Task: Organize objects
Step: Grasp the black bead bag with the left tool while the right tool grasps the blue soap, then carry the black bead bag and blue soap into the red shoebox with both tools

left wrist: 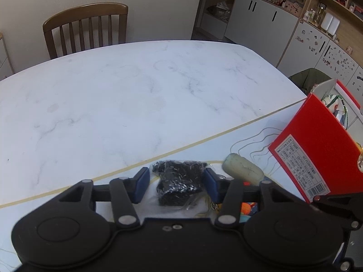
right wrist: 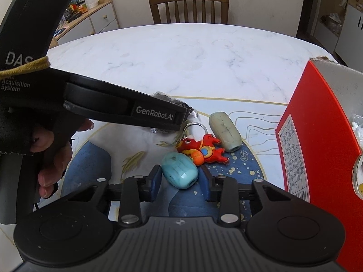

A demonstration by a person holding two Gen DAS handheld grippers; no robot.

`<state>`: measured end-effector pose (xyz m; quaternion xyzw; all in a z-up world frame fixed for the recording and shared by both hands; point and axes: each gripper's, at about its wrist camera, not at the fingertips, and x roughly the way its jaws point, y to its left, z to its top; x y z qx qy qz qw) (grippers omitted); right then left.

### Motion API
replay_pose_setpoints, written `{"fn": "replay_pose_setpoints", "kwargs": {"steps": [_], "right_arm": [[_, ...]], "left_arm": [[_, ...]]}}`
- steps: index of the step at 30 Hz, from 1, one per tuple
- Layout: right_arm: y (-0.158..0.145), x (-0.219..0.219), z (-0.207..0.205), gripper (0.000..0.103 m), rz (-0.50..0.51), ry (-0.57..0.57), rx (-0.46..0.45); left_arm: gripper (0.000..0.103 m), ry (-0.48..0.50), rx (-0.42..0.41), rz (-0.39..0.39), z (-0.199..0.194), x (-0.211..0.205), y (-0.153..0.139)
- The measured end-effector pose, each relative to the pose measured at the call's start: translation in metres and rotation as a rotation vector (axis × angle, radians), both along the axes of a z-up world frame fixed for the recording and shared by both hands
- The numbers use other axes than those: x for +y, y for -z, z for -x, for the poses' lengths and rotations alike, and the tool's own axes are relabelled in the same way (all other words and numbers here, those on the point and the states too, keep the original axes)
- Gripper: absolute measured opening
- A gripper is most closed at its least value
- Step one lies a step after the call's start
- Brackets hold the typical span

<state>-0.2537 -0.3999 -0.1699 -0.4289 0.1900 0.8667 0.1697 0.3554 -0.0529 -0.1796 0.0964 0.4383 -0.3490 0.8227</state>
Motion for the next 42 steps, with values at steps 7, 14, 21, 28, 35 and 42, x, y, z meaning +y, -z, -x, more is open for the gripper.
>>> {"fn": "replay_pose_setpoints", "kwargs": {"steps": [7,14,21,28,35,42], "right_arm": [[-0.003,0.000,-0.005,0.035,-0.001,0.017,0.003],[-0.014,0.000,-0.016,0.035,0.013,0.048,0.021],[-0.040,-0.004,-0.033,0.035,0.017,0.062,0.060],[-0.074,-0.006,-0.053,0.035,0.011,0.077,0.103],[-0.105,-0.006,-0.084,0.035,0.000,0.099,0.141],[-0.126,0.002,-0.120,0.035,-0.007,0.141,0.167]], "left_arm": [[0.039,-0.015,0.011,0.012,0.001,0.004,-0.002],[0.038,-0.044,0.030,0.032,0.005,0.012,-0.010],[0.038,-0.069,0.052,0.101,0.017,0.025,-0.035],[0.038,-0.088,0.048,0.144,0.035,0.035,-0.065],[0.038,-0.079,0.061,0.186,0.060,0.039,-0.092],[0.038,-0.046,0.064,0.214,0.090,0.033,-0.114]]}}
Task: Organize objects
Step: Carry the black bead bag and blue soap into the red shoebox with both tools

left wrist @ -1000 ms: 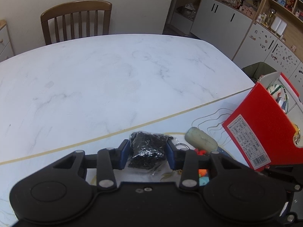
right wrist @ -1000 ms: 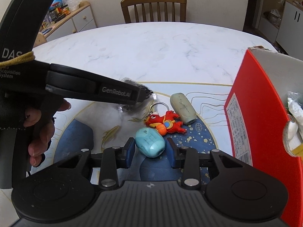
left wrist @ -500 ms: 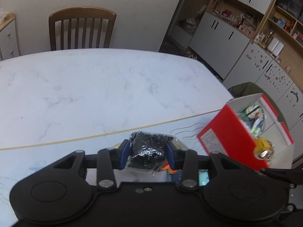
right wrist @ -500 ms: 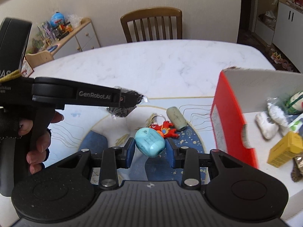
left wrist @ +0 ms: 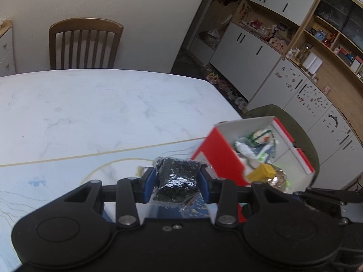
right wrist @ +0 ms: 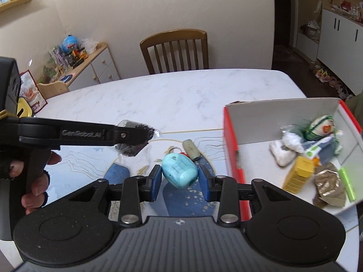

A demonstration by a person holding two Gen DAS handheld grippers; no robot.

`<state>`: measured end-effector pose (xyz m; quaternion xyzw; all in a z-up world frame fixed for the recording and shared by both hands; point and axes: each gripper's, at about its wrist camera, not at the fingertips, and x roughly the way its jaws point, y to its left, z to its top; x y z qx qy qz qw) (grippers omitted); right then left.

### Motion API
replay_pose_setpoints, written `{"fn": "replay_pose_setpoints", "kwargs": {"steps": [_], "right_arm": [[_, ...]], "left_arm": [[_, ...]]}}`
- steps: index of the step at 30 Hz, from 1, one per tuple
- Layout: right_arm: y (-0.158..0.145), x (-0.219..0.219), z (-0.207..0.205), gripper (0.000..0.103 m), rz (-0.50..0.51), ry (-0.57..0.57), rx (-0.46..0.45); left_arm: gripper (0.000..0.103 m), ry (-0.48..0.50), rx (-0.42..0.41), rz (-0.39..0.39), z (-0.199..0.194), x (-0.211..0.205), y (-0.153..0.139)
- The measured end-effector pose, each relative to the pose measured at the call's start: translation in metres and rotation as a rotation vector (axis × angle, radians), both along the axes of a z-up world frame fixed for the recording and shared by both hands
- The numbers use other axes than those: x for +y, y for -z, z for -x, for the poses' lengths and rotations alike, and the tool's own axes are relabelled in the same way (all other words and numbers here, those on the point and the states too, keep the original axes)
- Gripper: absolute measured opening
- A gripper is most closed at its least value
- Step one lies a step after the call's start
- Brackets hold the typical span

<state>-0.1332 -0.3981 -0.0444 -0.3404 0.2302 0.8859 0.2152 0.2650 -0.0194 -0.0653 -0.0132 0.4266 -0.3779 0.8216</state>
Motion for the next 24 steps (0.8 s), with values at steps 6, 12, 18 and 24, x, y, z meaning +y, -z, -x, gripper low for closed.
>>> {"fn": "replay_pose_setpoints", "kwargs": {"steps": [6,12,18,24], "right_arm": [[-0.003,0.013,-0.032,0.035,0.004,0.042,0.007],[-0.002,0.031,-0.058,0.035,0.001,0.064,0.005],[0.004,0.055,-0.080,0.035,-0.003,0.070,-0.004],[0.014,0.081,-0.099,0.035,0.007,0.064,-0.017]], "left_arm": [[0.038,0.029,-0.002,0.005,0.024,-0.015,-0.010],[0.038,0.062,-0.002,0.002,0.048,-0.040,-0.015],[0.038,0.080,-0.006,-0.017,0.064,-0.069,-0.016],[0.039,0.092,-0.008,-0.040,0.076,-0.103,-0.013]]}}
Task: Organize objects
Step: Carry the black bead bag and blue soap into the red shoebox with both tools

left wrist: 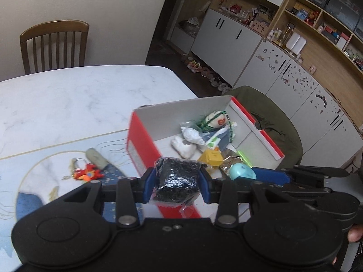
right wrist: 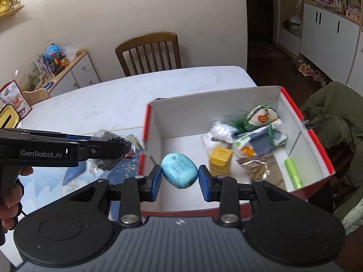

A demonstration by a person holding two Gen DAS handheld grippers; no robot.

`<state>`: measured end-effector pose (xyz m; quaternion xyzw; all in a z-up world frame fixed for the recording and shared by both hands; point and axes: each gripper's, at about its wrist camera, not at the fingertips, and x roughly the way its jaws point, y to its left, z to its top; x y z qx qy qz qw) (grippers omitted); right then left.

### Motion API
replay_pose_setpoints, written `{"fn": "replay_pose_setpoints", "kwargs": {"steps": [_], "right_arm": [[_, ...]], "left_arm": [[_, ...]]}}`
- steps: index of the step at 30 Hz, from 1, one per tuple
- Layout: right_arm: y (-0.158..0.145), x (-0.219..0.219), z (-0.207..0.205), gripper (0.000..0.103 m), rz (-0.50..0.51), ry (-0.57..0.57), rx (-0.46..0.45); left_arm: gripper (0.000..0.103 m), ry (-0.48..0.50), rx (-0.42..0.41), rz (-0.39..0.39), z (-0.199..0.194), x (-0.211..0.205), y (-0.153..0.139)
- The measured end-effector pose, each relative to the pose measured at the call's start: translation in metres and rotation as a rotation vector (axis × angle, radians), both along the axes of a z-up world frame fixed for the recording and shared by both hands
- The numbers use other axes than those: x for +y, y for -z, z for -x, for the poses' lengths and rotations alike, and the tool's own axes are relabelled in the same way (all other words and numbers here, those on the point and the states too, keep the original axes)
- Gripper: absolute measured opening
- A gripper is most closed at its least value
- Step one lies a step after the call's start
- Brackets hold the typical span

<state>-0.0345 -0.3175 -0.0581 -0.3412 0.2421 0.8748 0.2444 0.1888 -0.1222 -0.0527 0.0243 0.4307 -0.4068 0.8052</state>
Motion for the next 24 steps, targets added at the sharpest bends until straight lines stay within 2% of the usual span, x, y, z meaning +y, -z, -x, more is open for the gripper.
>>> {"fn": "replay_pose_setpoints", "kwargs": {"steps": [13,24], "right_arm": [[0.026,0.054,-0.027,0.035,0.025,-0.041,-0.042],[0.050,0.106,-0.031,0.035,0.000,-0.035,-0.092]], "left_arm": [[0.039,-0.027,-0.007,-0.069,0.007,-0.065,0.017],[0.039,-0.089,-0.040,-0.161,-0.008,-0.106,0.034]]}}
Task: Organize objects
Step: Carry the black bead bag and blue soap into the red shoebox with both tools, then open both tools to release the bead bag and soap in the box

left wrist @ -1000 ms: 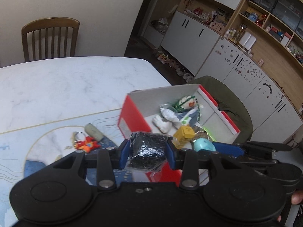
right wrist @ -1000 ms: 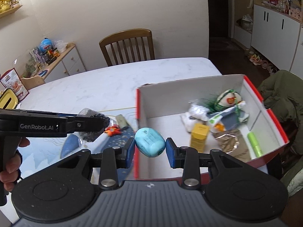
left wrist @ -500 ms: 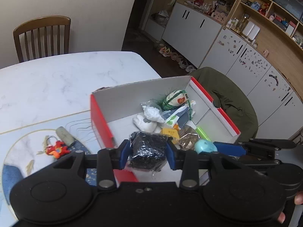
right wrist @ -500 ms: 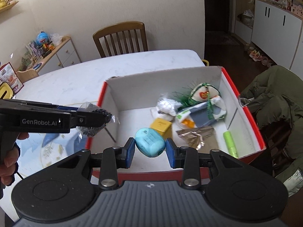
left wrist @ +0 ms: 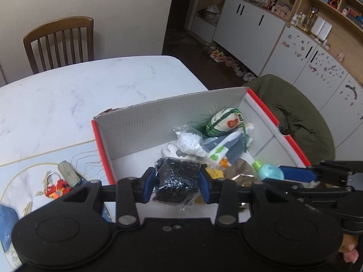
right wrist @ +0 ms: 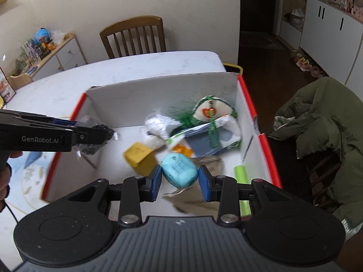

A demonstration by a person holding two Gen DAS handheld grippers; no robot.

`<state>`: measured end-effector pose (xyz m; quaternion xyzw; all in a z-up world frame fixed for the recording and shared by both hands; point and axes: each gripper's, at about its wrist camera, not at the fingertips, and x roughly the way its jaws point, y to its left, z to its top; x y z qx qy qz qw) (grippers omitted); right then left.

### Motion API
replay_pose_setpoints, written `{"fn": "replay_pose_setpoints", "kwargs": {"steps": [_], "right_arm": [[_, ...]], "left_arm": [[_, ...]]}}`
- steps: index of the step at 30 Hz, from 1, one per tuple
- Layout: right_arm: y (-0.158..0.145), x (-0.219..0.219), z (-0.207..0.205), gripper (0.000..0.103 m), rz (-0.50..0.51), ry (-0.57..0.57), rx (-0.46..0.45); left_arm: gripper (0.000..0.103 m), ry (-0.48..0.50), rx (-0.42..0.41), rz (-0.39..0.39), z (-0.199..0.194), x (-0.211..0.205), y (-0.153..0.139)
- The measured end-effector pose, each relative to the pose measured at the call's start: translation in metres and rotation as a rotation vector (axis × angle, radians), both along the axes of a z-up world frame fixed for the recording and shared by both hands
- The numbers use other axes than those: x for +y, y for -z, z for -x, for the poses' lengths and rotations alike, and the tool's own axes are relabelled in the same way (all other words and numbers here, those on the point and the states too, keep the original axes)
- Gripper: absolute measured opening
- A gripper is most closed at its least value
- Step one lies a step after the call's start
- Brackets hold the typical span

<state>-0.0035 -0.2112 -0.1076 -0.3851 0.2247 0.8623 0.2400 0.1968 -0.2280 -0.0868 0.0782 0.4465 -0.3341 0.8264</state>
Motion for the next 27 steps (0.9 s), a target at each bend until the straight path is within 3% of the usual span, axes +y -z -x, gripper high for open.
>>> {"fn": "replay_pose_setpoints", "kwargs": {"steps": [8,14,27], "right_arm": [[0.016,0.025,0.009,0.035,-0.027,0.000,-0.036],[0.028,0.031,0.020,0.035,-0.041,-0.028,-0.067],[0.044,0.036,0.032,0.035,-0.056,-0.041,-0.111]], "left_arm": [[0.039,-0.013,-0.010,-0.084,-0.012,-0.026,0.018],[0.039,-0.032,0.028,-0.145,-0.025,-0.041,0.036],[0.039,-0.037,0.074,-0.217,-0.043,-0.057,0.059]]}}
